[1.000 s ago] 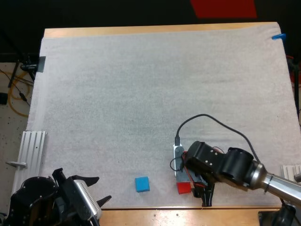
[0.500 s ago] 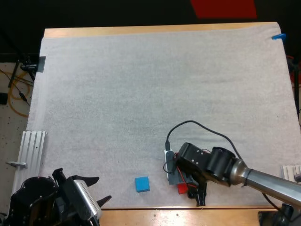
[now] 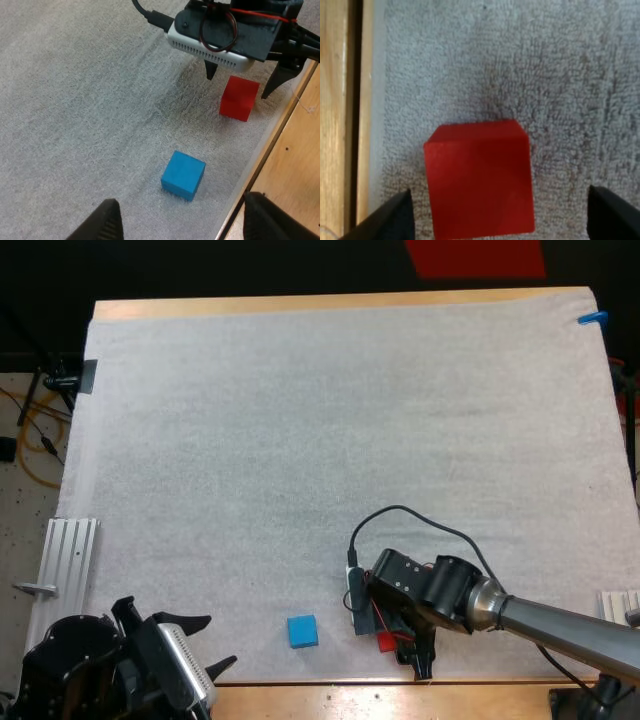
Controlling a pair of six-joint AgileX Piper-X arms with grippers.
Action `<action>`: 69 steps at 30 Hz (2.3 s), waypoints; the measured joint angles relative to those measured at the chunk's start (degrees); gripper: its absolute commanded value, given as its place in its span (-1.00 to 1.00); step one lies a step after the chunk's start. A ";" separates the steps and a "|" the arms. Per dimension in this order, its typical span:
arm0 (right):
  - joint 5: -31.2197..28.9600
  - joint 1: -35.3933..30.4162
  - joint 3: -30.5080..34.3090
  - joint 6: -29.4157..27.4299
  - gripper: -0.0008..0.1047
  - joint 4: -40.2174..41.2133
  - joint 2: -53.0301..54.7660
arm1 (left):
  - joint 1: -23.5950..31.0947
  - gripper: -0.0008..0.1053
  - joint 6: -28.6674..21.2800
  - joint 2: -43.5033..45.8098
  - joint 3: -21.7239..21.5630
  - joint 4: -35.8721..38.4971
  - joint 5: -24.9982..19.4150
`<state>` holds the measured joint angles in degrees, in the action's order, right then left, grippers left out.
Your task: Stack red cube on blue cube
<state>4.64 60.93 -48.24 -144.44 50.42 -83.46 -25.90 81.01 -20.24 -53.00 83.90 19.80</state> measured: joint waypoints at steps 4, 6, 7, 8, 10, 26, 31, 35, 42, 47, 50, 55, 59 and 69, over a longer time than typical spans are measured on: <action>0.08 0.00 1.07 0.00 0.32 -2.06 0.00 | 0.00 0.00 -0.12 0.00 0.00 0.00 0.00; 0.08 0.00 1.37 0.00 0.32 -2.96 0.00 | 0.00 0.00 -0.10 0.00 0.00 0.00 0.00; 0.08 0.00 1.45 0.00 0.32 -3.25 -0.28 | 0.00 0.00 -0.10 0.00 0.00 0.00 0.00; 0.08 0.00 1.46 0.00 0.32 -3.37 -0.41 | 0.00 0.00 -0.10 0.00 0.00 0.00 0.00; 0.08 0.00 1.64 0.00 0.32 -3.97 -1.57 | 0.00 0.00 -0.10 0.00 0.00 0.00 0.00; -1.37 0.00 1.82 0.00 -0.51 -5.27 -3.71 | 0.00 0.00 -0.10 0.00 0.00 0.00 0.00; -4.64 0.00 0.58 0.00 -0.51 -4.00 -3.01 | 0.00 0.00 -0.10 0.00 0.00 0.00 0.00; -4.64 0.00 -3.43 0.00 -0.51 -0.65 -1.11 | 0.00 0.00 -0.10 0.00 0.00 0.00 0.00; -6.18 0.00 -13.92 0.10 -0.51 2.61 -0.41 | 0.00 0.00 -0.10 0.00 0.00 0.00 0.00; -6.52 1.65 -18.37 0.41 -0.51 2.75 -0.63 | 0.00 0.00 -0.10 0.00 0.00 0.00 0.00; -6.50 3.43 -20.16 0.53 -0.51 3.97 -1.93 | 0.00 0.00 -0.10 0.00 0.00 0.00 0.00; -6.38 6.65 -21.40 1.44 -0.51 4.31 -5.38 | 0.00 0.00 -0.10 0.00 0.00 0.00 0.00; -6.20 8.49 -21.44 1.77 -0.51 4.63 -7.30 | 0.00 0.00 -0.10 0.00 0.00 0.00 0.00; -5.21 10.60 -26.23 3.97 -0.51 3.73 -12.93 | 0.00 0.00 -0.18 0.00 0.00 0.00 0.00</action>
<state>-0.57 71.53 -74.47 -140.47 54.14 -96.39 -25.90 80.84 -20.24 -53.00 83.90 19.80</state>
